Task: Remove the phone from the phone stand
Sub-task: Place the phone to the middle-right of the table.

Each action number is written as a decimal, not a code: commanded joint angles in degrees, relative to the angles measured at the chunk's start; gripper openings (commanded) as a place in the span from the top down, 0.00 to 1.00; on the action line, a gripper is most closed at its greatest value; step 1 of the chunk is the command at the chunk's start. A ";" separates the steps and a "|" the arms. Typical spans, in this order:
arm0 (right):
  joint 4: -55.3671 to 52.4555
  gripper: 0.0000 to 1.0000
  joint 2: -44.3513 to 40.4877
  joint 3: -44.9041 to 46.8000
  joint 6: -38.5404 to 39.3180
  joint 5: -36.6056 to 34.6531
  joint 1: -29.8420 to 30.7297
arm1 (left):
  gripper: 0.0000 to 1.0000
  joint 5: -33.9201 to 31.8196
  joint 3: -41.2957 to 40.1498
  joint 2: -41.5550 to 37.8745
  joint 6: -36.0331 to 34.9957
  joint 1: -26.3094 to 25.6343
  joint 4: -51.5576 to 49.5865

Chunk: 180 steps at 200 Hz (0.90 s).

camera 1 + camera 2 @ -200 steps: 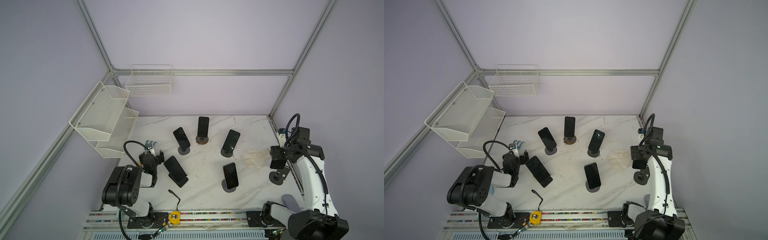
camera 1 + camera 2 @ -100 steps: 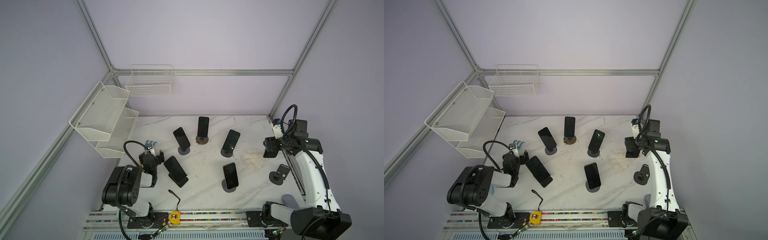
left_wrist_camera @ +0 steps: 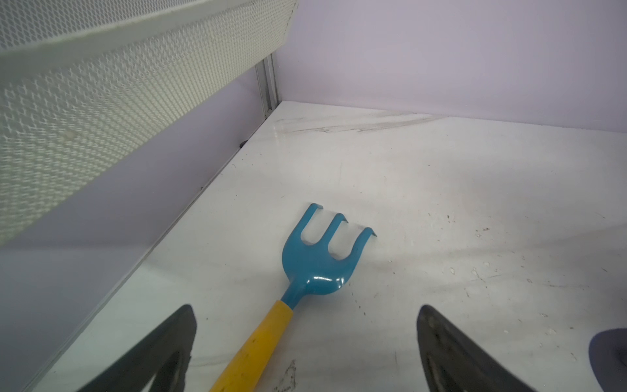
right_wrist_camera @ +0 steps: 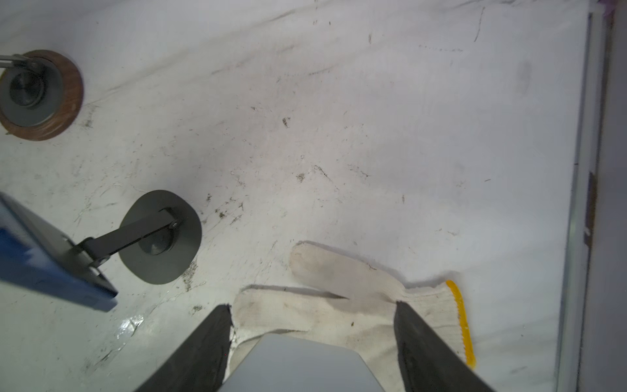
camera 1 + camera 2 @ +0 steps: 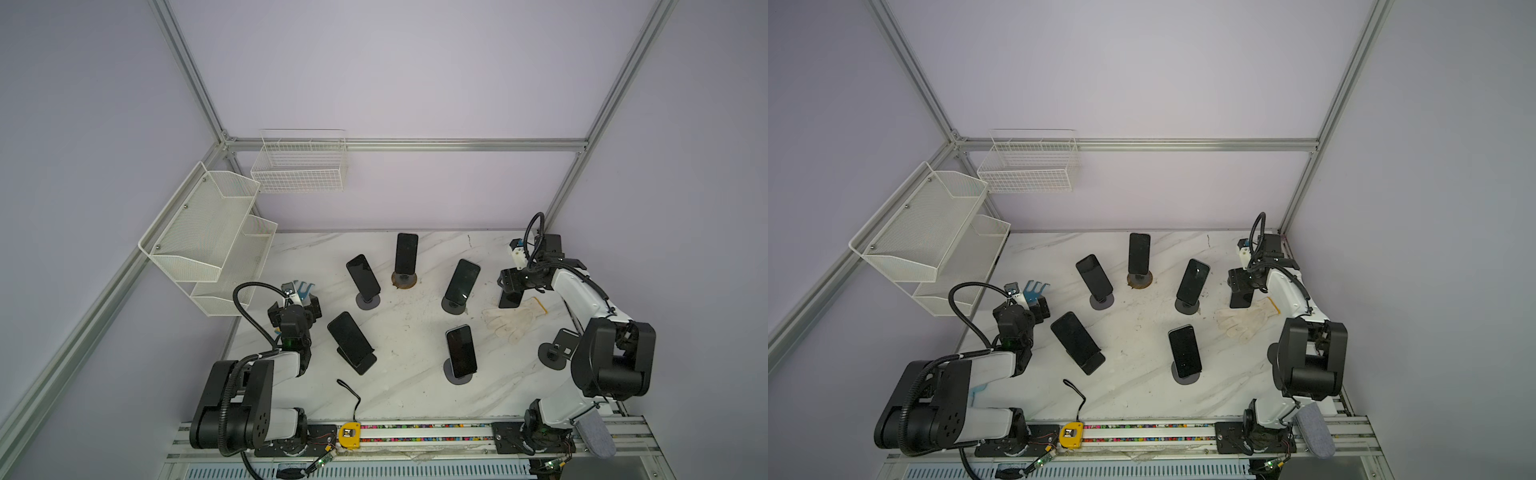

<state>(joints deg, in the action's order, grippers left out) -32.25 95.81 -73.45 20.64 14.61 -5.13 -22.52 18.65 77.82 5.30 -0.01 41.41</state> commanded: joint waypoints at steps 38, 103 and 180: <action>4.28 0.31 12.32 -12.77 1.43 1.79 0.15 | 0.00 -9.22 15.62 -3.96 4.55 0.01 -25.70; 5.38 0.32 20.13 -17.72 2.22 -2.38 0.64 | 0.00 -17.14 22.46 -17.17 27.30 0.02 -50.52; 9.60 0.32 26.31 -18.72 -0.07 -4.50 1.82 | 0.00 3.53 28.19 -30.15 20.01 0.42 -59.76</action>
<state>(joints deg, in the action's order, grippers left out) -24.58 119.44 -92.29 20.78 12.40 -4.08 -27.38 38.70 50.37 28.71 -0.01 -14.70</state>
